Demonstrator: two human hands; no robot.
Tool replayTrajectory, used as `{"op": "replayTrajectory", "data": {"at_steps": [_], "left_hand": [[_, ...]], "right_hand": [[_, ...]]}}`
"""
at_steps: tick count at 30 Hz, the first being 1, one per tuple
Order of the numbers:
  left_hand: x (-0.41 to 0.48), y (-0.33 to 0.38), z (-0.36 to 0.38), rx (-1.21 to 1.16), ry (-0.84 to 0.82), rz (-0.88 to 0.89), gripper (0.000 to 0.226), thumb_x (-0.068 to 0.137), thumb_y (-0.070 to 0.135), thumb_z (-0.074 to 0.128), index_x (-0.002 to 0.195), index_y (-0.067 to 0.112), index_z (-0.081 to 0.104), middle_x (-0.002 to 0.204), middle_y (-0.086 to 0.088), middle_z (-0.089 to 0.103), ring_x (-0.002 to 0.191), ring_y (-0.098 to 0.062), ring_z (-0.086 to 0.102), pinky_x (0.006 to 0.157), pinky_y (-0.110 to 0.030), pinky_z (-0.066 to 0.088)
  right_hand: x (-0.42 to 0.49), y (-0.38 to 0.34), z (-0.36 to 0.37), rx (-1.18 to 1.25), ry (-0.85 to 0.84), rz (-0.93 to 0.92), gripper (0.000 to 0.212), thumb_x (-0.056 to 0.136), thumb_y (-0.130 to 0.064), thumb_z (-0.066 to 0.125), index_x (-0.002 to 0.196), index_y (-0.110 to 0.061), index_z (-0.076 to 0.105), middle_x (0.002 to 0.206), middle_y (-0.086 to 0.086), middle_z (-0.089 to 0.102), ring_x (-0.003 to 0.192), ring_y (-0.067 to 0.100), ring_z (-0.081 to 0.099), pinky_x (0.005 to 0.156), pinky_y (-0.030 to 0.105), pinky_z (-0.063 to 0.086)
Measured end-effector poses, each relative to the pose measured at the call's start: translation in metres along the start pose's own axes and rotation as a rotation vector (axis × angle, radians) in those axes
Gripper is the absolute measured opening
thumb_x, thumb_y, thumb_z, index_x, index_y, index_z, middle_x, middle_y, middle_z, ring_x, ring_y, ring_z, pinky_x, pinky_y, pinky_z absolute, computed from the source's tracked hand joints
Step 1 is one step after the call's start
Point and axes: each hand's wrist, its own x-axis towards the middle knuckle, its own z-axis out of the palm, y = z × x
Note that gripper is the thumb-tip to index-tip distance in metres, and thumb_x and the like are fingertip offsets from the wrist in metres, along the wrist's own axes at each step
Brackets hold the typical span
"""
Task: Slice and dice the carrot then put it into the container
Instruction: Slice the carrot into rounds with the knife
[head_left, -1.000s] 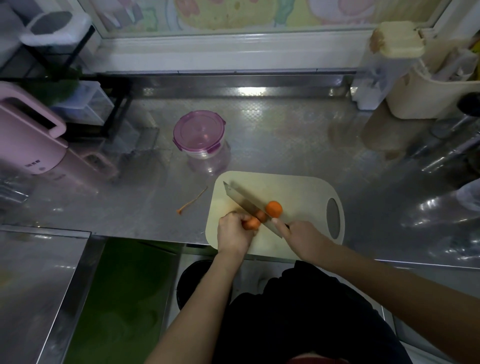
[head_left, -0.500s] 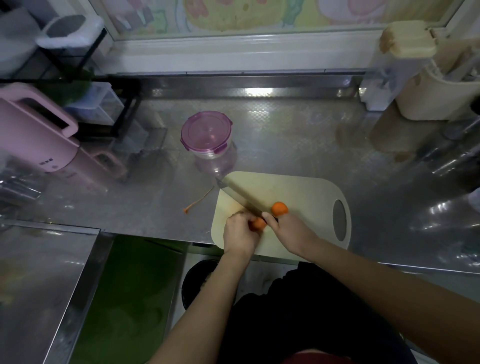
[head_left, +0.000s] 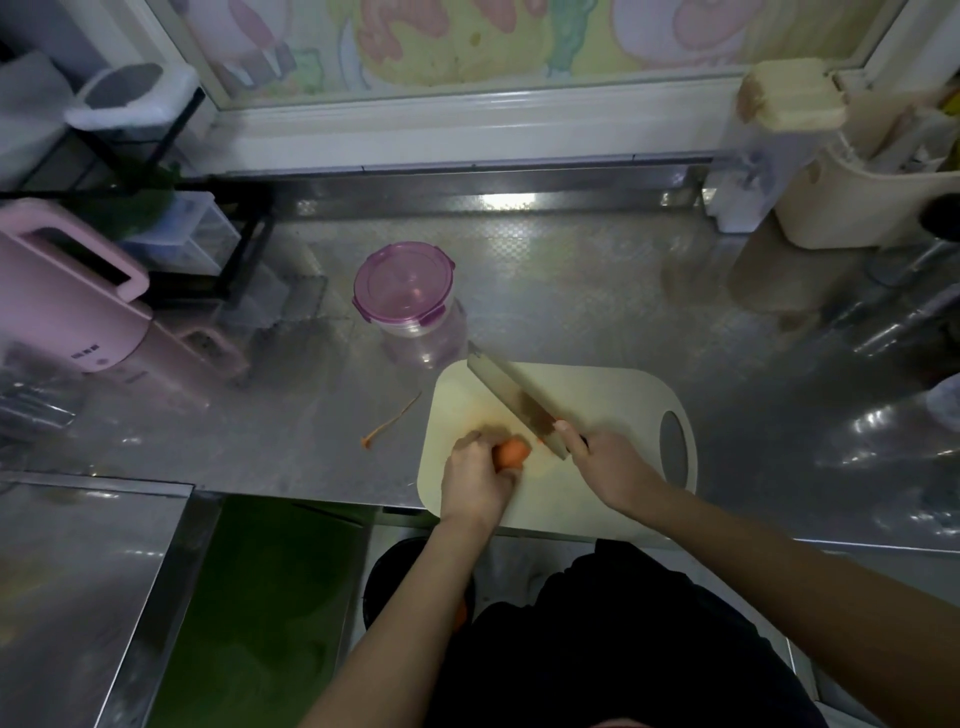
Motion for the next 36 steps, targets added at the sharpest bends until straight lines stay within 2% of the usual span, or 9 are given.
{"op": "replayTrajectory", "data": {"at_steps": [5, 9, 11, 15, 20, 28, 33, 34, 36], "left_hand": [[0.008, 0.004, 0.001, -0.022, -0.017, -0.018, 0.038, 0.074, 0.014, 0.072, 0.111, 0.017, 0.066, 0.113, -0.004, 0.061, 0.105, -0.022, 0.055, 0.085, -0.021, 0.039], [0.009, 0.004, -0.001, -0.049, -0.006, -0.037, 0.032, 0.071, 0.013, 0.074, 0.102, 0.017, 0.070, 0.107, -0.001, 0.066, 0.100, -0.020, 0.058, 0.076, -0.015, 0.035], [0.008, 0.005, -0.001, -0.062, -0.001, -0.037, 0.029, 0.070, 0.011, 0.073, 0.099, 0.017, 0.071, 0.104, -0.001, 0.068, 0.098, -0.020, 0.059, 0.077, -0.016, 0.038], [0.007, 0.006, 0.000, -0.054, -0.001, -0.054, 0.028, 0.070, 0.013, 0.073, 0.097, 0.017, 0.071, 0.102, -0.002, 0.068, 0.097, -0.021, 0.060, 0.081, -0.025, 0.046], [0.008, 0.007, 0.001, -0.068, -0.004, -0.076, 0.024, 0.069, 0.015, 0.074, 0.092, 0.018, 0.071, 0.098, -0.001, 0.069, 0.093, -0.021, 0.061, 0.079, -0.028, 0.049], [0.009, 0.007, 0.002, -0.057, -0.007, -0.101, 0.022, 0.069, 0.017, 0.075, 0.090, 0.018, 0.071, 0.097, -0.001, 0.068, 0.094, -0.020, 0.060, 0.079, -0.025, 0.047], [0.010, 0.007, 0.003, -0.068, 0.006, -0.109, 0.024, 0.068, 0.015, 0.075, 0.091, 0.015, 0.070, 0.098, -0.002, 0.068, 0.094, -0.021, 0.060, 0.081, -0.025, 0.046], [0.011, 0.007, 0.003, -0.067, 0.008, -0.111, 0.025, 0.067, 0.015, 0.075, 0.092, 0.015, 0.069, 0.099, -0.003, 0.068, 0.095, -0.021, 0.060, 0.082, -0.026, 0.046], [0.011, 0.007, 0.003, -0.056, 0.009, -0.108, 0.027, 0.068, 0.015, 0.075, 0.094, 0.013, 0.069, 0.101, -0.004, 0.068, 0.097, -0.022, 0.060, 0.083, -0.026, 0.045]], "right_hand": [[-0.009, -0.004, -0.005, 0.000, 0.010, -0.039, 0.061, 0.098, -0.050, 0.031, 0.053, -0.011, 0.040, 0.052, 0.004, 0.044, 0.051, 0.016, 0.045, 0.054, 0.027, 0.033], [-0.015, -0.004, -0.004, -0.007, 0.019, -0.058, 0.058, 0.100, -0.047, 0.029, 0.054, -0.014, 0.038, 0.052, 0.002, 0.042, 0.050, 0.012, 0.043, 0.054, 0.026, 0.033], [-0.017, -0.004, -0.002, -0.014, 0.024, -0.073, 0.058, 0.100, -0.045, 0.028, 0.053, -0.014, 0.037, 0.051, 0.002, 0.041, 0.049, 0.012, 0.042, 0.053, 0.022, 0.031], [-0.018, -0.003, -0.001, -0.012, 0.022, -0.086, 0.058, 0.100, -0.047, 0.029, 0.053, -0.013, 0.038, 0.052, 0.003, 0.042, 0.052, 0.016, 0.043, 0.060, 0.033, 0.033], [-0.020, -0.002, -0.001, -0.002, 0.001, -0.073, 0.057, 0.099, -0.048, 0.029, 0.056, -0.014, 0.045, 0.060, 0.005, 0.051, 0.061, 0.019, 0.050, 0.070, 0.033, 0.038], [-0.030, -0.001, -0.011, -0.034, -0.074, -0.001, 0.059, 0.099, -0.049, 0.028, 0.053, -0.013, 0.038, 0.054, 0.002, 0.041, 0.053, 0.014, 0.041, 0.062, 0.032, 0.033], [-0.031, -0.014, -0.015, -0.123, -0.079, -0.034, 0.044, 0.103, -0.040, 0.023, 0.072, -0.022, 0.050, 0.074, 0.013, 0.052, 0.073, 0.026, 0.053, 0.070, 0.034, 0.037], [-0.030, -0.015, -0.013, -0.141, -0.062, -0.037, 0.046, 0.103, -0.040, 0.022, 0.081, -0.018, 0.056, 0.078, 0.015, 0.054, 0.078, 0.029, 0.056, 0.071, 0.034, 0.038], [-0.027, -0.015, -0.010, -0.164, -0.079, -0.043, 0.054, 0.100, -0.047, 0.023, 0.073, -0.011, 0.053, 0.070, 0.010, 0.052, 0.077, 0.030, 0.056, 0.068, 0.031, 0.037]]}}
